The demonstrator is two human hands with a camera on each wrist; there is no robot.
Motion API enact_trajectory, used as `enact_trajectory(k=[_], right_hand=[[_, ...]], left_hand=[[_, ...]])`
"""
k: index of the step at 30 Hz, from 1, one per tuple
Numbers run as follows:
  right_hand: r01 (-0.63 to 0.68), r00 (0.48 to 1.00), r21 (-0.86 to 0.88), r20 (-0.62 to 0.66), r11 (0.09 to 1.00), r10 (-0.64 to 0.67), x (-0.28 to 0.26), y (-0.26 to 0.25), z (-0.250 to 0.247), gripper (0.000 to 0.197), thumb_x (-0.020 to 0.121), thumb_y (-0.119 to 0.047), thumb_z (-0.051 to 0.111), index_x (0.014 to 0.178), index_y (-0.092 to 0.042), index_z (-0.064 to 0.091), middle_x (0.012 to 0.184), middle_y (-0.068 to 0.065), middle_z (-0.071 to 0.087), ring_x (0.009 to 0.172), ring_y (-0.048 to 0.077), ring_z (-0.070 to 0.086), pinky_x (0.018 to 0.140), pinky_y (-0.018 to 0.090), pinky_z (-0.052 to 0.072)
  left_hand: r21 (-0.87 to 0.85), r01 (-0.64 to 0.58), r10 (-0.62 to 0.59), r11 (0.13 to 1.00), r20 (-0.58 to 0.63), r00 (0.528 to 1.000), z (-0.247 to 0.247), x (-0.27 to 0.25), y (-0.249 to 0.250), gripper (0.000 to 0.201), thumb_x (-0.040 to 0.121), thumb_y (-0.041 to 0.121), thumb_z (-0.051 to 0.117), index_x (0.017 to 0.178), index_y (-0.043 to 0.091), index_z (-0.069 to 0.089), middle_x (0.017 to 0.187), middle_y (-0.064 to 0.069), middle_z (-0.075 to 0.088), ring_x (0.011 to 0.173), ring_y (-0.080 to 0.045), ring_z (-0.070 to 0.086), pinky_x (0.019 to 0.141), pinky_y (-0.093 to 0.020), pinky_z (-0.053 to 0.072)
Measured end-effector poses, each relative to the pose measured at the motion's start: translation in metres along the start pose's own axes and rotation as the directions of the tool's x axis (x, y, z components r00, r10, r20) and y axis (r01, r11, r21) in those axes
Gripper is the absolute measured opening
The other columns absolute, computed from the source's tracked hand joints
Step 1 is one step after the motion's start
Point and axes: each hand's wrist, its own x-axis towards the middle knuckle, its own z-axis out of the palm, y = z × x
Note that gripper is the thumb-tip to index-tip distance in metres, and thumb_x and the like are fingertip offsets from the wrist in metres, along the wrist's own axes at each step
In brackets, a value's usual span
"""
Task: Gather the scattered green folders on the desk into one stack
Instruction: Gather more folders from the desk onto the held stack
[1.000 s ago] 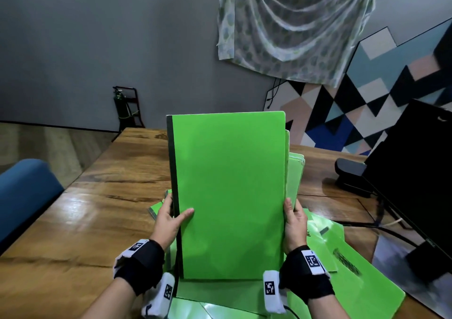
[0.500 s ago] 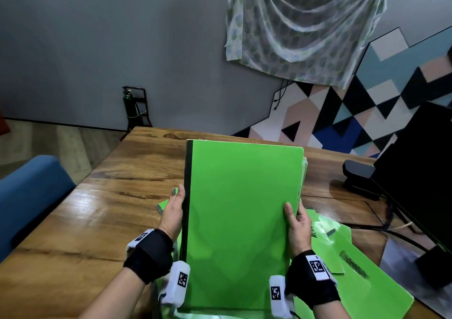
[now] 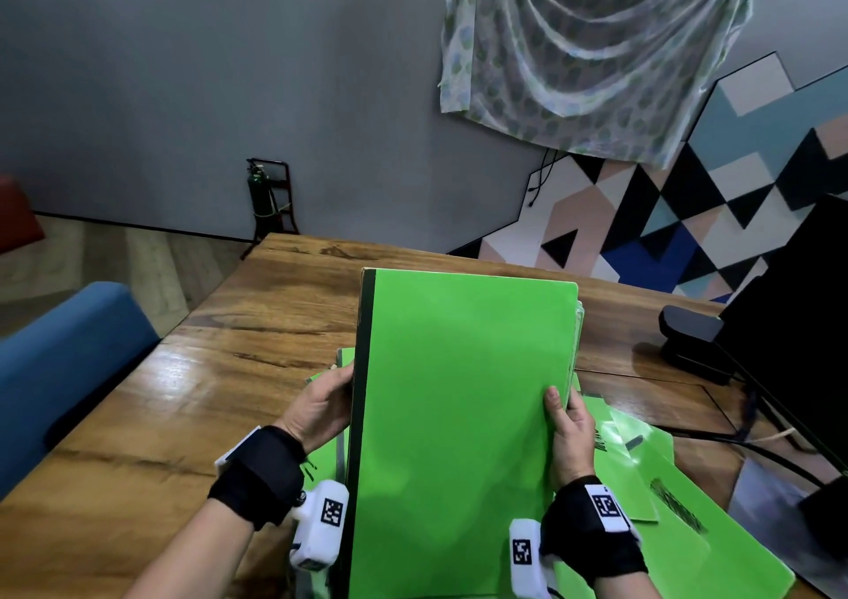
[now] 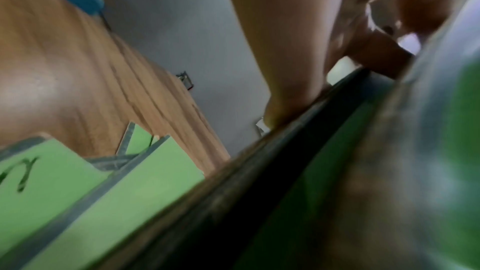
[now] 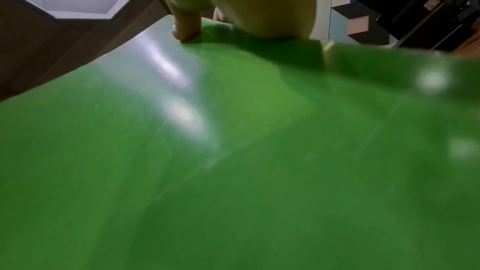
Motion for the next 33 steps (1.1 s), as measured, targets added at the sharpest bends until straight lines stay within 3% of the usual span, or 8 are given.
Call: enact_trajectory(k=[5, 8, 11, 14, 19, 25, 29, 33], right_hand=[[0.009, 1.000, 0.031, 0.019, 0.999, -0.010, 0.005, 0.007, -0.002, 0.093, 0.068, -0.052, 0.066, 0.135, 0.006, 0.039, 0.146, 0.023, 0.038, 0.136, 0.029, 0.036, 0.115, 0.040, 0.026], [0.027, 1.000, 0.002, -0.004, 1.000, -0.027, 0.009, 0.013, -0.006, 0.118, 0.043, -0.073, 0.072, 0.131, 0.000, 0.043, 0.144, 0.024, 0.039, 0.136, 0.031, 0.037, 0.115, 0.043, 0.026], [0.042, 0.999, 0.002, 0.016, 0.999, -0.042, 0.010, 0.011, -0.006, 0.116, 0.042, -0.073, 0.072, 0.127, -0.001, 0.045, 0.145, 0.024, 0.038, 0.136, 0.030, 0.036, 0.115, 0.041, 0.026], [0.040, 0.999, -0.006, 0.035, 0.999, -0.039, 0.013, 0.013, -0.010, 0.130, 0.038, -0.076, 0.071, 0.133, 0.007, 0.041, 0.145, 0.022, 0.039, 0.136, 0.028, 0.036, 0.115, 0.040, 0.026], [0.016, 0.999, 0.004, 0.030, 1.000, -0.016, 0.015, 0.016, -0.012, 0.114, 0.046, -0.070, 0.072, 0.132, -0.001, 0.042, 0.143, 0.019, 0.040, 0.134, 0.028, 0.037, 0.115, 0.043, 0.026], [0.010, 1.000, -0.002, 0.021, 1.000, -0.010, 0.019, 0.025, -0.015, 0.110, 0.045, -0.071, 0.073, 0.129, -0.006, 0.044, 0.143, 0.023, 0.040, 0.136, 0.033, 0.036, 0.114, 0.049, 0.026], [0.012, 1.000, -0.022, 0.027, 1.000, -0.011, 0.019, 0.021, -0.015, 0.136, 0.036, -0.077, 0.072, 0.137, 0.006, 0.035, 0.145, 0.024, 0.038, 0.136, 0.031, 0.036, 0.115, 0.047, 0.026], [0.061, 0.997, -0.027, 0.039, 0.998, -0.060, 0.021, 0.013, -0.012, 0.131, 0.035, -0.082, 0.069, 0.135, -0.002, 0.040, 0.143, 0.019, 0.041, 0.136, 0.031, 0.037, 0.113, 0.045, 0.028]], left_hand=[[0.069, -0.054, 0.053, 0.996, 0.013, 0.998, 0.008, -0.002, -0.001, 0.075, 0.027, 0.059, 0.086, 0.082, 0.010, 0.072, 0.065, 0.003, 0.072, 0.060, -0.004, 0.066, 0.056, -0.014, 0.053], [0.092, -0.066, 0.070, 0.994, -0.039, 0.997, 0.016, 0.000, -0.002, 0.031, 0.072, 0.035, 0.065, 0.095, 0.014, 0.066, 0.075, 0.005, 0.076, 0.086, -0.012, 0.066, 0.070, -0.018, 0.054], [0.058, -0.056, 0.063, 0.997, -0.136, 0.989, 0.021, 0.002, -0.004, 0.050, 0.085, 0.036, 0.047, 0.119, 0.001, 0.053, 0.119, -0.012, 0.065, 0.119, -0.020, 0.053, 0.102, -0.030, 0.045], [-0.032, -0.047, 0.041, 0.998, -0.156, 0.987, 0.023, -0.005, -0.002, 0.049, 0.100, 0.028, 0.029, 0.129, -0.008, 0.043, 0.131, -0.015, 0.054, 0.102, -0.011, 0.061, 0.074, -0.006, 0.050], [0.014, -0.045, 0.046, 0.999, -0.068, 0.997, 0.020, 0.003, -0.001, 0.065, 0.028, 0.060, 0.086, 0.081, 0.022, 0.078, 0.087, 0.006, 0.077, 0.082, -0.003, 0.070, 0.068, -0.015, 0.056], [0.058, -0.078, 0.080, 0.995, -0.028, 0.996, 0.016, 0.000, -0.001, 0.063, 0.035, 0.065, 0.080, 0.086, 0.029, 0.077, 0.089, 0.008, 0.076, 0.084, -0.005, 0.070, 0.069, -0.018, 0.056], [0.078, -0.086, 0.092, 0.993, -0.087, 0.992, 0.020, 0.001, 0.001, 0.024, 0.078, 0.046, 0.059, 0.081, 0.030, 0.077, 0.083, 0.010, 0.076, 0.091, -0.013, 0.063, 0.069, -0.017, 0.054], [0.145, -0.153, 0.159, 0.977, -0.031, 0.987, 0.028, 0.002, 0.013, 0.060, 0.040, 0.067, 0.077, 0.085, 0.027, 0.077, 0.088, 0.008, 0.076, 0.083, -0.005, 0.069, 0.070, -0.017, 0.055]])
